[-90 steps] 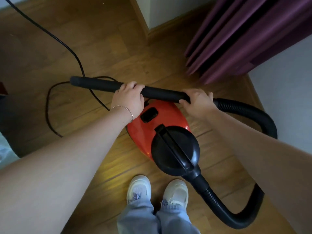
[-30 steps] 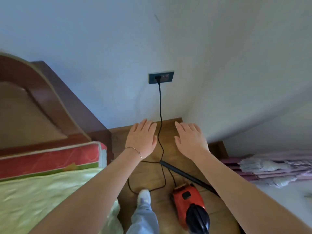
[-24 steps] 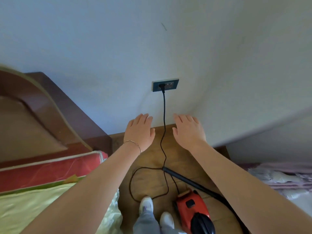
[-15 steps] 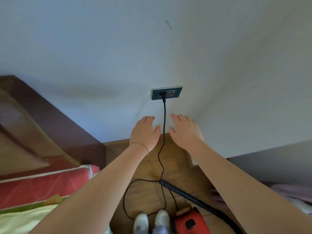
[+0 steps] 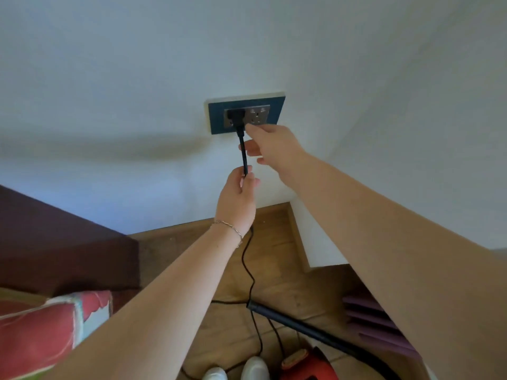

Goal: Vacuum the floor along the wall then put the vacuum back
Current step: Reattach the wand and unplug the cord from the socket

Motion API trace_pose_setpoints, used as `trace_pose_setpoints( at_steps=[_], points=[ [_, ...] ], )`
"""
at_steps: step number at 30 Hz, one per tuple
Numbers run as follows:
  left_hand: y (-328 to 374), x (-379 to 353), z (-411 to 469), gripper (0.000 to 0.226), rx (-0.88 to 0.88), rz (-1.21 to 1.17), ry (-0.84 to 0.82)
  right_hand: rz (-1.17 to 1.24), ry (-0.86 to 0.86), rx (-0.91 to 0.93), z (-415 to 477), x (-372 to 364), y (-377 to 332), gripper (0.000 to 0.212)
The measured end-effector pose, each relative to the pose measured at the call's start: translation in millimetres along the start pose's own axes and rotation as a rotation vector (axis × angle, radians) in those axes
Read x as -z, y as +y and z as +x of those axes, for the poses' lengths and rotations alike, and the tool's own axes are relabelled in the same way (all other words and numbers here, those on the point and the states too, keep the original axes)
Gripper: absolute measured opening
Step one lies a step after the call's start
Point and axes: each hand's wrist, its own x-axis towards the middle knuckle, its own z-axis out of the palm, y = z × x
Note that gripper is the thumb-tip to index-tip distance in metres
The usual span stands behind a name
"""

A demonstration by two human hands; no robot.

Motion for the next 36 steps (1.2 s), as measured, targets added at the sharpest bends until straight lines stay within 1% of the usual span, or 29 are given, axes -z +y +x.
trace_pose_setpoints(
  at_steps=[2, 5, 9, 11, 13, 16, 19, 23, 26, 29, 34, 36],
  points=[
    [-10, -6, -5, 0.026, -0.012, 0.007, 0.061, 0.083, -0.031, -0.022, 2, -4, 5, 0.024],
    [-29, -15, -15, 0.032, 0.002, 0.012, 0.035, 0.283, -0.081, -0.04, 1, -10, 6, 0.033],
    [-41, -17, -26, 0.035, 0.055, -0.081, 0.069, 0.376, -0.098, -0.02, -2, -20, 1, 0.03],
    [-39, -20, -33, 0.035, 0.056, -0.082, 0.053, 0.417, -0.096, -0.024, -1, -24, -3, 0.027],
    [-36, -25, -41, 0.036, 0.057, -0.095, 0.084, 0.447, -0.09, -0.039, -1, -29, -7, 0.024],
    [-30, -29, -50, 0.036, 0.076, -0.214, 0.146, 0.519, -0.075, -0.083, -2, -33, -9, 0.03],
    [-21, -29, -60, 0.031, 0.091, -0.315, 0.158, 0.567, -0.072, -0.095, -4, -35, -8, 0.031],
    [-21, -20, -66, 0.025, 0.125, -0.414, 0.134, 0.541, -0.051, -0.017, -3, -37, -1, 0.028],
    [-21, -13, -68, 0.015, 0.136, -0.475, 0.148, 0.481, -0.027, 0.051, -2, -37, 3, 0.026],
    [-21, -11, -72, 0.015, 0.09, -0.446, 0.182, 0.422, -0.009, 0.096, -2, -37, 5, 0.025],
    [-19, -12, -77, 0.02, 0.05, -0.379, 0.2, 0.159, 0.048, 0.203, -1, -39, 11, 0.026],
    [-18, -13, -78, 0.018, 0.045, -0.373, 0.209, 0.195, 0.043, 0.21, 0, -40, 13, 0.028]
  ],
)
